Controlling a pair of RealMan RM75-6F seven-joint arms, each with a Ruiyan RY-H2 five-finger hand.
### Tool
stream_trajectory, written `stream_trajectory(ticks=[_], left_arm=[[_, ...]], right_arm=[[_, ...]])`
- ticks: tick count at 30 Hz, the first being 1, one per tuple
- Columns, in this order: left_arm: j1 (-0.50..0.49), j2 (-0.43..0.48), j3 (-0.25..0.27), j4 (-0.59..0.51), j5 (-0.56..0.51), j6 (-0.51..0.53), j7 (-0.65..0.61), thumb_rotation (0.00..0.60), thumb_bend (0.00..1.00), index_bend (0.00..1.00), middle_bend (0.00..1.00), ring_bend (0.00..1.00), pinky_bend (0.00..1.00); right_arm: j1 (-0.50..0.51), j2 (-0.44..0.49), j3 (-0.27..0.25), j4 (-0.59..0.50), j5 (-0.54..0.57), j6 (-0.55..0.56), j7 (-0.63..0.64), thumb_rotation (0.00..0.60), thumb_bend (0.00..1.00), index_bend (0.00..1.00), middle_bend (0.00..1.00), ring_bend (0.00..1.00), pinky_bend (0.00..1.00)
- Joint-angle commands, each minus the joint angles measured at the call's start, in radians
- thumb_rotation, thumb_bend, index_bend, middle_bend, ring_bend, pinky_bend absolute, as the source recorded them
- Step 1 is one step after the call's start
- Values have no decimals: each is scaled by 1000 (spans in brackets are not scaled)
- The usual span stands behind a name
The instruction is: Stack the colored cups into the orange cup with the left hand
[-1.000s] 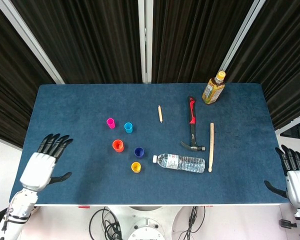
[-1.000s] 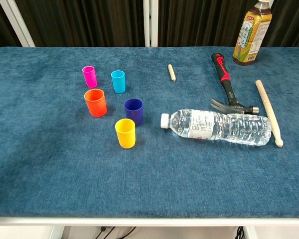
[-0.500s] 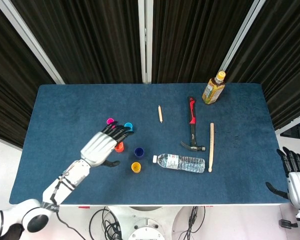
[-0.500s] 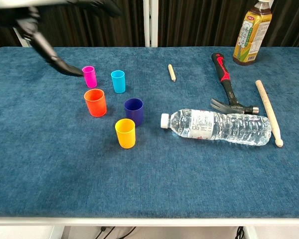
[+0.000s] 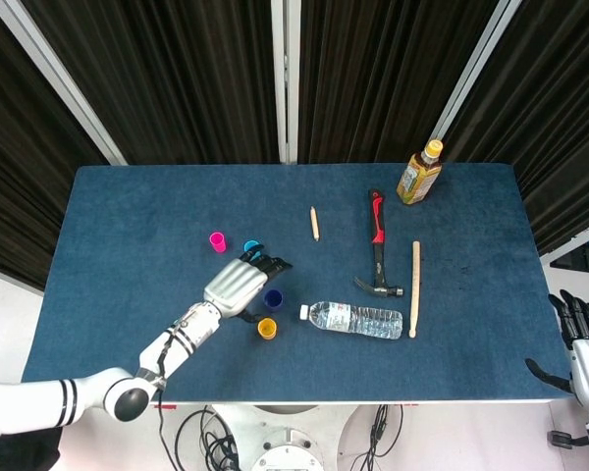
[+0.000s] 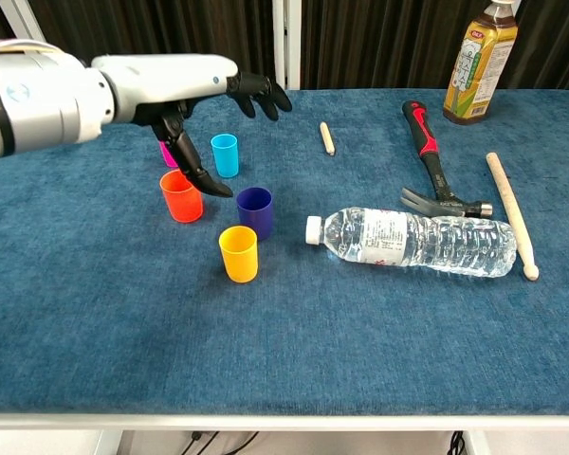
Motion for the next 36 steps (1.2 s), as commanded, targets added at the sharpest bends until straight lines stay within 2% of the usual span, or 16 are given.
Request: stream_trajectory(ticks=[1,12,24,36], left_arm=[[-15,-35,11,39,-17,1,-14,600,168,164,170,173,0],[-32,-151,44,210,85,21,-121,600,172,289,279,285,6],[-42,-207,65,314,127,10,-193,600,175,342,322,346,22],[-53,-249,83,393,163,14,-188,600,189,403,376,424,52]], right_arm=[[-1,0,1,5,2,-1,5,600,93,0,0,0,0],[1,0,1,23,15,-21,27,600,92,0,0,0,0],[3,-3,1,36,17,-28,39,600,93,0,0,0,0],[0,-8,1,60,24,-34,59,600,93,0,0,0,0]])
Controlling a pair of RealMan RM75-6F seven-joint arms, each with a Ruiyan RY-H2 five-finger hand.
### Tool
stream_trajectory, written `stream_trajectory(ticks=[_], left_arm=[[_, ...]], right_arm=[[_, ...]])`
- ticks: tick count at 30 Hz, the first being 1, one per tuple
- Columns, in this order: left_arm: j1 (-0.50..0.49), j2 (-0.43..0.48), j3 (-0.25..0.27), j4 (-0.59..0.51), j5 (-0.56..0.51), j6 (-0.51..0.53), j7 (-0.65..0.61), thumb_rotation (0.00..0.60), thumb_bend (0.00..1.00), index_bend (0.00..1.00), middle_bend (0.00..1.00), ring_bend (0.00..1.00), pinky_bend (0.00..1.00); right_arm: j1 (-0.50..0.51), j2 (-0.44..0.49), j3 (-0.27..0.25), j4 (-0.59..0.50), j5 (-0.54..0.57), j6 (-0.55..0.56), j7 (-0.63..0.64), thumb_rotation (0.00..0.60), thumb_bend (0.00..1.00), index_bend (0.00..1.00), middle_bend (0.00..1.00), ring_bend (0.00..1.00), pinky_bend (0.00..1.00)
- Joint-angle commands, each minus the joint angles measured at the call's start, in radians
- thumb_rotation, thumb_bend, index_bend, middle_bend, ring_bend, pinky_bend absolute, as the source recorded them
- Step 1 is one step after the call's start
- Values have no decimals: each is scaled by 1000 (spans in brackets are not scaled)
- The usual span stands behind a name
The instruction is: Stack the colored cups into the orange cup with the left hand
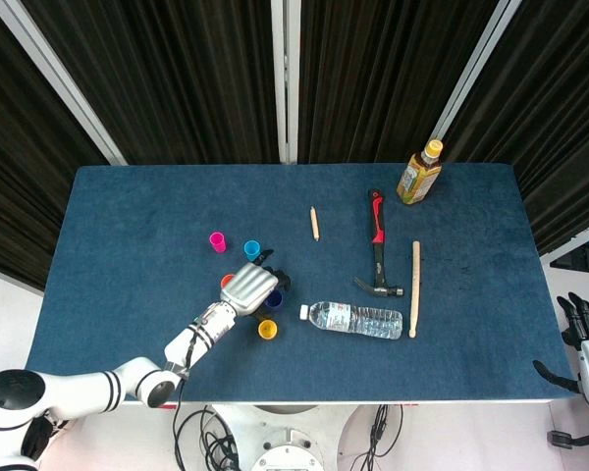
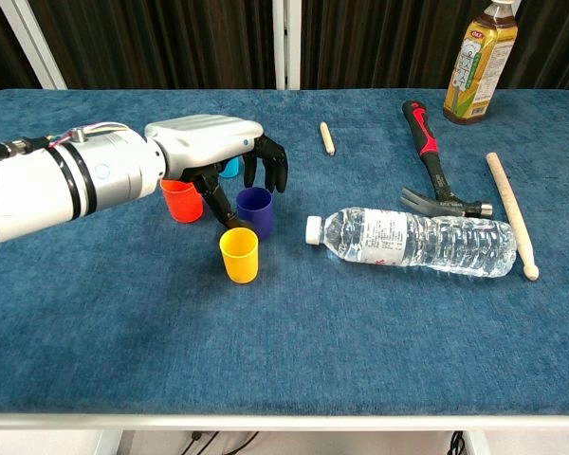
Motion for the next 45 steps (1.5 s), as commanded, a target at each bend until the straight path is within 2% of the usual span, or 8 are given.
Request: stream_trajectory(ticks=[1,11,21,30,35,40,45], left_arm=[[-2,-5,-1,7,-5,-3,2,600,190,410,384,435,57],[-2,-20,-10,33,-17,0,-2,600,237,507,492,516,112],[-5,0,-23,7,2,18,-9,600,246,518,503,535,122],[3,122,-71,-119,-18,67,46,600,249,518,503,535,123],[20,206,-48,-183,-88,59,142,600,250,518,502,535,123],[42,264,-32,-241,-145,68,179,600,255,521,504,535,123],[52,279,-13,-261,-173,68,190,600,268,527,511,535,122]], right_arm=[[1,-1,-1,3,-2,-1,2,600,93,0,0,0,0],[1,-4,-1,9,1,-7,5,600,94,0,0,0,0],[-2,-2,2,7,5,-4,2,600,99,0,0,0,0],[-2,-1,2,4,1,-2,0,600,101,0,0,0,0],[-1,-1,2,2,-5,2,-4,600,101,0,0,0,0],[-2,-1,1,-4,-11,7,-11,600,101,0,0,0,0],[0,0,0,-13,-15,6,-21,600,101,0,0,0,0]])
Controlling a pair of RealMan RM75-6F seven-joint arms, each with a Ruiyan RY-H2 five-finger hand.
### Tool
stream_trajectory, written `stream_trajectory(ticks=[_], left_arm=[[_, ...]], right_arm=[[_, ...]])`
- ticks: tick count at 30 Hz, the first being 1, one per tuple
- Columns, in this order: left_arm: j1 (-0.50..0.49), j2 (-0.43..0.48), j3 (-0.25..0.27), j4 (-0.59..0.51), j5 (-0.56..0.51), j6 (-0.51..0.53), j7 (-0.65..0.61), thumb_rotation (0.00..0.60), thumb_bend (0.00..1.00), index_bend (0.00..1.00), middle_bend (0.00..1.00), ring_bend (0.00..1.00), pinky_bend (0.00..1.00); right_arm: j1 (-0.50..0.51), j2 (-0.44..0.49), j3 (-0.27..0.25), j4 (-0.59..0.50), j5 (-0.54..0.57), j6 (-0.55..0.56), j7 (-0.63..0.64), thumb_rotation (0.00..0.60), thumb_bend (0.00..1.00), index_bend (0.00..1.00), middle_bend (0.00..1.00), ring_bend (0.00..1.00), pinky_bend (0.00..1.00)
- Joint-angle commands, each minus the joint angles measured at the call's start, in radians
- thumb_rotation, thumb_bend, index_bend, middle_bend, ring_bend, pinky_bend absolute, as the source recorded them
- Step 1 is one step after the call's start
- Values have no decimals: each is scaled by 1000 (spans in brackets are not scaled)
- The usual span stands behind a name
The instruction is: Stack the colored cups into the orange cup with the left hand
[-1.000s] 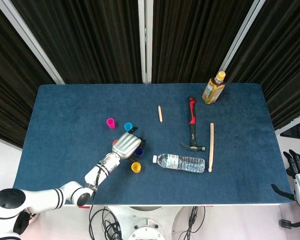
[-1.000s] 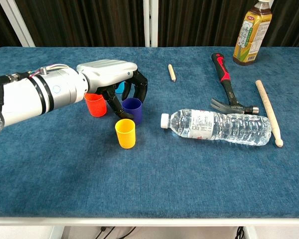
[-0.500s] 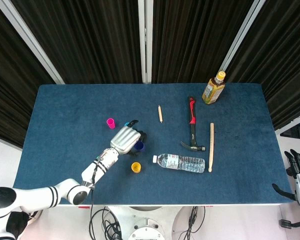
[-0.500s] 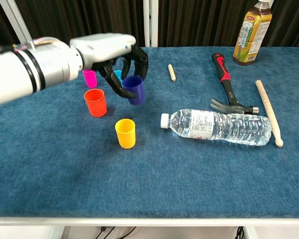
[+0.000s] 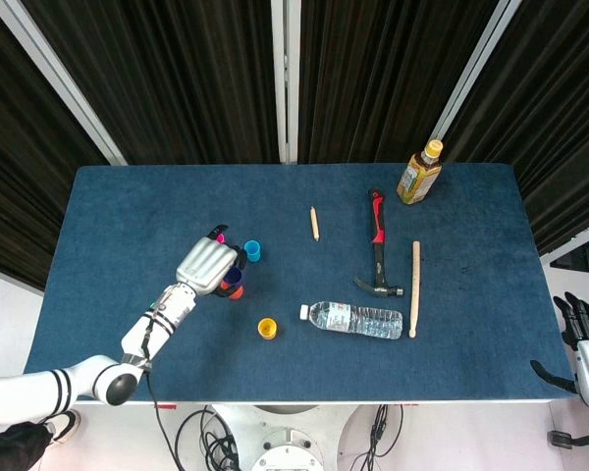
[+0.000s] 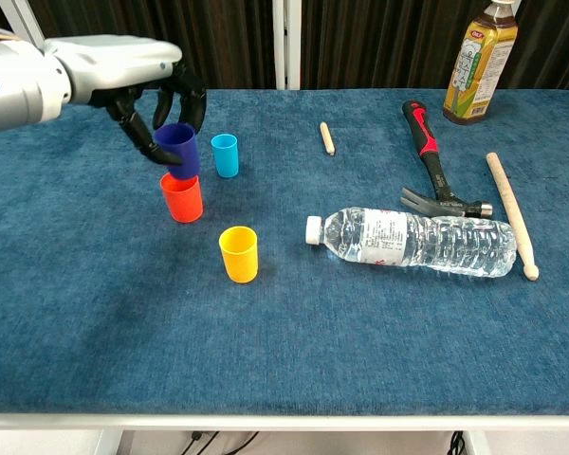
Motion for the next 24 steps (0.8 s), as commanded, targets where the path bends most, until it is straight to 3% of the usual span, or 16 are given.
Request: stream_trajectory(ticks=[1,18,24], left_arm=[[7,-1,5,-4,-9,5,-5,600,268,527,510,535,122],[-2,-43,16,47,-20,4,-17,600,267,507,495,513,158],[-6,-30,24,25,-72,-3,20,600,249,247,389,418,139]], right_arm=[[1,1,1,-5,-3,2,-5,600,101,0,0,0,0],[4,7,2,-18,5,-5,-17,600,101,0,0,0,0],[2,7,2,-15,5,-2,-13,600,102,0,0,0,0]])
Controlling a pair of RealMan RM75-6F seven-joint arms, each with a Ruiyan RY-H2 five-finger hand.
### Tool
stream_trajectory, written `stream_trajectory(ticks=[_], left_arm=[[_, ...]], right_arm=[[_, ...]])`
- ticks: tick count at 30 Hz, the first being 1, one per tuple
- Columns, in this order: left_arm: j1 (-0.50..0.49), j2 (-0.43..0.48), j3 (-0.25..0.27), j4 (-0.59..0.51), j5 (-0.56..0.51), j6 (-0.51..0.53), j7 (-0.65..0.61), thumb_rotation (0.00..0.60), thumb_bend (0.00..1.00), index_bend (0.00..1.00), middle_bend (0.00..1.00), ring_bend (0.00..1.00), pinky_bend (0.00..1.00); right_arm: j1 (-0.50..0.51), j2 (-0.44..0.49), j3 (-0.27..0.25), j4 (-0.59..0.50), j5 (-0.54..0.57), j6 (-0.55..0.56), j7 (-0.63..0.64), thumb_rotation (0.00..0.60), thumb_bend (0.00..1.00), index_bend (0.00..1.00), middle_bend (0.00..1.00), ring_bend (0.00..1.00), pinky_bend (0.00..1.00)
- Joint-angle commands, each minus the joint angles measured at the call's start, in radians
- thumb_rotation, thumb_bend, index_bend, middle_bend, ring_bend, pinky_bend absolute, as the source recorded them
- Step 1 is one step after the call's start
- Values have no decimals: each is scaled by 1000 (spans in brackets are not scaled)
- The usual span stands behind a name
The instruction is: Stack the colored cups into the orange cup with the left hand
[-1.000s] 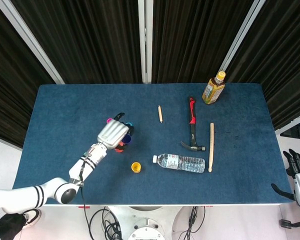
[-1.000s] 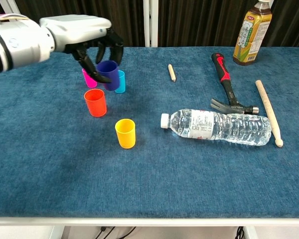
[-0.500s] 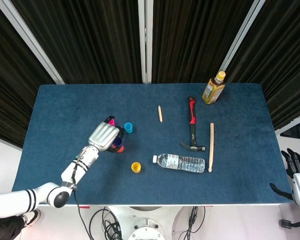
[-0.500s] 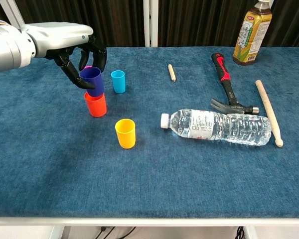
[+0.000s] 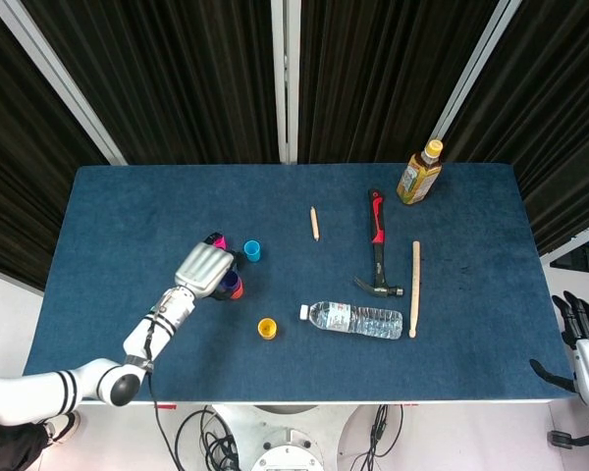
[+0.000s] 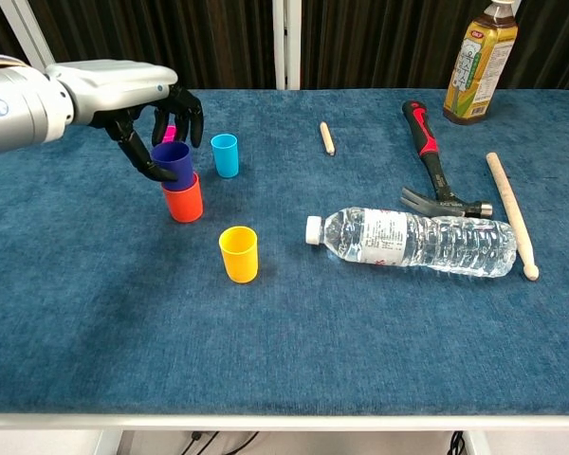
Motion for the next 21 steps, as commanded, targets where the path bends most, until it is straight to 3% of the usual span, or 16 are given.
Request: stream_trajectory(ticks=[1,4,10,16,21], left_arm=[[0,6,3,-19,-16,8,16,600,244,220,365,399,135],[4,12,4,-34,-11,25,24,600,237,191,315,353,128],[19,67,7,-132,18,86,61,600,236,211,310,343,122],[59,135,63,-282,177,136,55,600,234,309,326,343,122],[85,116,109,-325,302,167,50,600,228,331,334,343,123]], right_arm=[[0,-1,0,1,1,0,2,600,102,0,0,0,0],[-1,-1,-1,3,0,0,4,600,102,0,0,0,0],[-3,0,2,8,3,5,11,600,103,0,0,0,0],[-5,4,11,17,17,5,30,600,102,0,0,0,0],[-3,4,11,19,15,3,37,600,105,0,0,0,0]])
